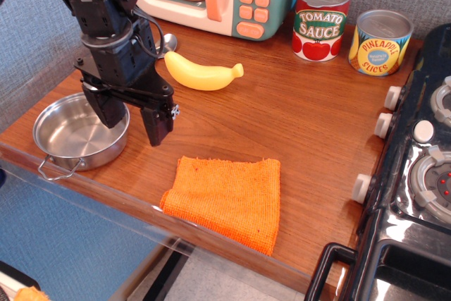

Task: Pick up the napkin and put it near the cans.

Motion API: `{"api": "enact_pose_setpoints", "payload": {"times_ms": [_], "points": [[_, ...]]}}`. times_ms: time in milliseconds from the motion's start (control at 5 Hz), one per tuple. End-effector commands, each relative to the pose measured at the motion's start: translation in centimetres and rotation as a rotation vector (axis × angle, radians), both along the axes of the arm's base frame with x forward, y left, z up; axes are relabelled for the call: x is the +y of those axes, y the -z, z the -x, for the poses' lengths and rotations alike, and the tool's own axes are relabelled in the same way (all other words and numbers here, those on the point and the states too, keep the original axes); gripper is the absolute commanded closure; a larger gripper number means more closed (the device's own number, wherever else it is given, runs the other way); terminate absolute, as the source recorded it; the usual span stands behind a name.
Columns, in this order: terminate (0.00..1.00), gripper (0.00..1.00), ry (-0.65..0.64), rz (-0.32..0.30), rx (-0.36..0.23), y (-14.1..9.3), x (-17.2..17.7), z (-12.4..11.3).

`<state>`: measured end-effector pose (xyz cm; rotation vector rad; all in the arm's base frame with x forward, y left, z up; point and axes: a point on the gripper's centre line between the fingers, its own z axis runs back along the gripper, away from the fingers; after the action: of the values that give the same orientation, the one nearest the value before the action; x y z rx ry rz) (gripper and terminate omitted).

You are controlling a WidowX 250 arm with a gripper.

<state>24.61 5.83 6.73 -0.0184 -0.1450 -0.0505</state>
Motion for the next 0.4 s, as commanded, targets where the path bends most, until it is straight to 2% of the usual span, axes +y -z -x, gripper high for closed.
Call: {"api": "enact_pose_setpoints", "payload": {"times_ms": [0,200], "points": [[0.00,0.00,0.000,0.000,0.000,0.0,0.0,0.0],[0.00,0.00,0.039,-0.015,0.010,0.7,-2.1,0.5]]}}
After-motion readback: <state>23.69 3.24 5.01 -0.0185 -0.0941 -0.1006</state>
